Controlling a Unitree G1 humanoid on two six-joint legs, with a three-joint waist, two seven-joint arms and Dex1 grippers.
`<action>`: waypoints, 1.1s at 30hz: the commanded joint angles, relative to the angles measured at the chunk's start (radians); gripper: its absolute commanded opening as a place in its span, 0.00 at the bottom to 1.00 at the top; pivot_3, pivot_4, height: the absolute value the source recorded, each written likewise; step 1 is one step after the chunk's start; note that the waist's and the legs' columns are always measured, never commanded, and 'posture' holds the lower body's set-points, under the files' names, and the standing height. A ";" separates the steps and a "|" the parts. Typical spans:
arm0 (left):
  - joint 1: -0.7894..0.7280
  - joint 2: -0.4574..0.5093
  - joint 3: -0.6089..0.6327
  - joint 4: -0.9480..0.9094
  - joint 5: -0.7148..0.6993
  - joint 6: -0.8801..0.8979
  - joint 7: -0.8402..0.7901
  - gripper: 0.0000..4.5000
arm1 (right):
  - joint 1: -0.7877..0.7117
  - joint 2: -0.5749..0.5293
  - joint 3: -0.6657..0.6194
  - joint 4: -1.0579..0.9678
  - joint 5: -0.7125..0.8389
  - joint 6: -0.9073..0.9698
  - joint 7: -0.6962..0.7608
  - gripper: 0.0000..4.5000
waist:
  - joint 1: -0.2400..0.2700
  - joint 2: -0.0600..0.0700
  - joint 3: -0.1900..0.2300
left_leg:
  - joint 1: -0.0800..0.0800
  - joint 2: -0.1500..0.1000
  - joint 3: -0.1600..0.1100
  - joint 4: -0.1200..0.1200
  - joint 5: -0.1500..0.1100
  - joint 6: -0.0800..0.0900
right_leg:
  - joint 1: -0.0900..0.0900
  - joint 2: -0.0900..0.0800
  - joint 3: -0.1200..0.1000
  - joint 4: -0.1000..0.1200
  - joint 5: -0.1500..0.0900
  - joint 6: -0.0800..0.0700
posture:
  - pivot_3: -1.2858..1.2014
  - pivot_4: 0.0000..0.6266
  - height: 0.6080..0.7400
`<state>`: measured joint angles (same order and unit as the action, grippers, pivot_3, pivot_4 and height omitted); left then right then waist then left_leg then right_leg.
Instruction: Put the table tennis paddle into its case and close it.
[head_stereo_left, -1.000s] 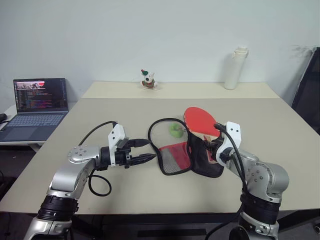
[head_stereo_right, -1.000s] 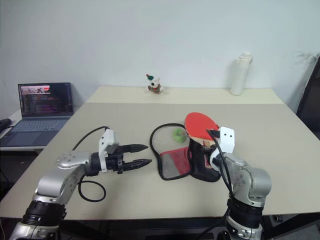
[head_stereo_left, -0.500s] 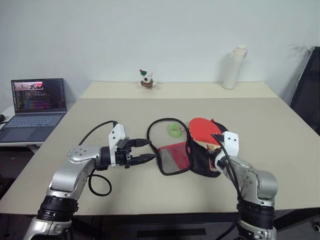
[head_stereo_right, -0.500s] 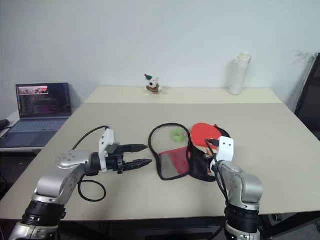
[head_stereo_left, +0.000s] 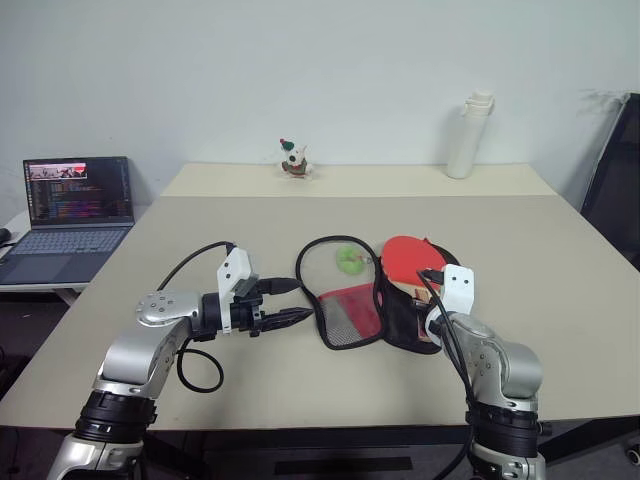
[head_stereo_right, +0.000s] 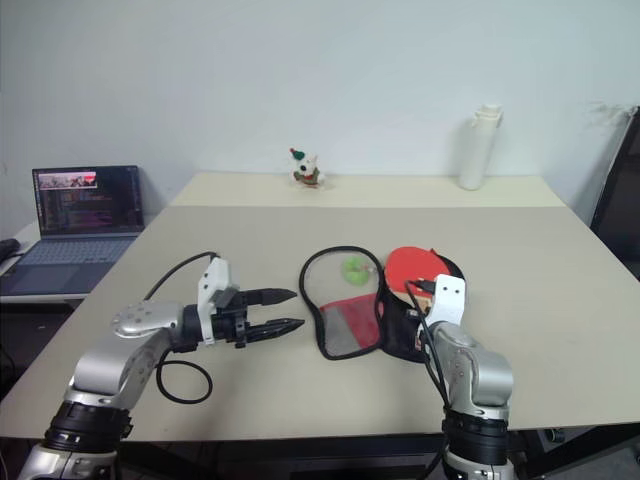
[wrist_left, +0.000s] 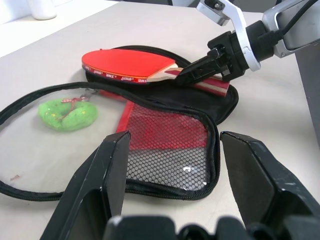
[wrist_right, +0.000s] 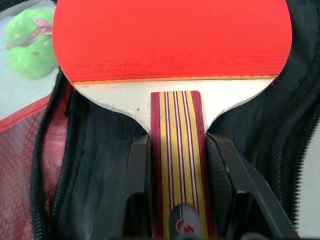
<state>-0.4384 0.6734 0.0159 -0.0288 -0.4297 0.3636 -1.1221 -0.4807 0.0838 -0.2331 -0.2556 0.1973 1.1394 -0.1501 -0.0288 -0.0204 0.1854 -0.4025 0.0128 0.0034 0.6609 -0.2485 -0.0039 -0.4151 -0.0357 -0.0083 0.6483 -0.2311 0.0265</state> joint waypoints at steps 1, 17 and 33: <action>-0.009 0.009 0.017 -0.028 -0.010 -0.007 0.000 0.69 | -0.004 -0.002 -0.005 -0.021 -0.004 -0.043 -0.008 0.25 | 0.000 0.000 0.000 | 0.000 0.000 0.000 0.000 0.000 0.000 | 0.000 0.000 0.000 0.000 0.000 0.000 | 0.52 0.24 1.00; -0.001 0.010 0.021 -0.027 -0.006 -0.009 0.006 0.69 | 0.012 -0.022 0.047 -0.098 0.015 0.006 0.044 0.92 | 0.000 0.000 0.000 | 0.000 0.000 0.000 0.000 0.000 0.000 | 0.000 0.000 0.000 0.000 0.000 0.000 | 0.52 0.24 1.00; -0.095 -0.021 -0.013 0.331 0.197 -0.192 0.134 0.23 | 0.061 -0.646 0.032 -0.441 0.474 0.120 0.730 0.93 | 0.005 -0.001 0.000 | 0.000 0.000 -0.001 0.000 0.000 0.000 | 0.002 0.000 -0.001 -0.002 -0.003 0.004 | 0.52 0.24 1.00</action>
<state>-0.5024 0.6593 0.0090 0.2787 -0.2501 0.2066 -0.9924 -0.4069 -0.5289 -0.1573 -0.6549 0.6167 1.2897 0.5142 -0.0241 -0.0214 0.1859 -0.4021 0.0126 0.0024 0.6611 -0.2486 -0.0038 -0.4131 -0.0362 -0.0098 0.6460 -0.2336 0.0305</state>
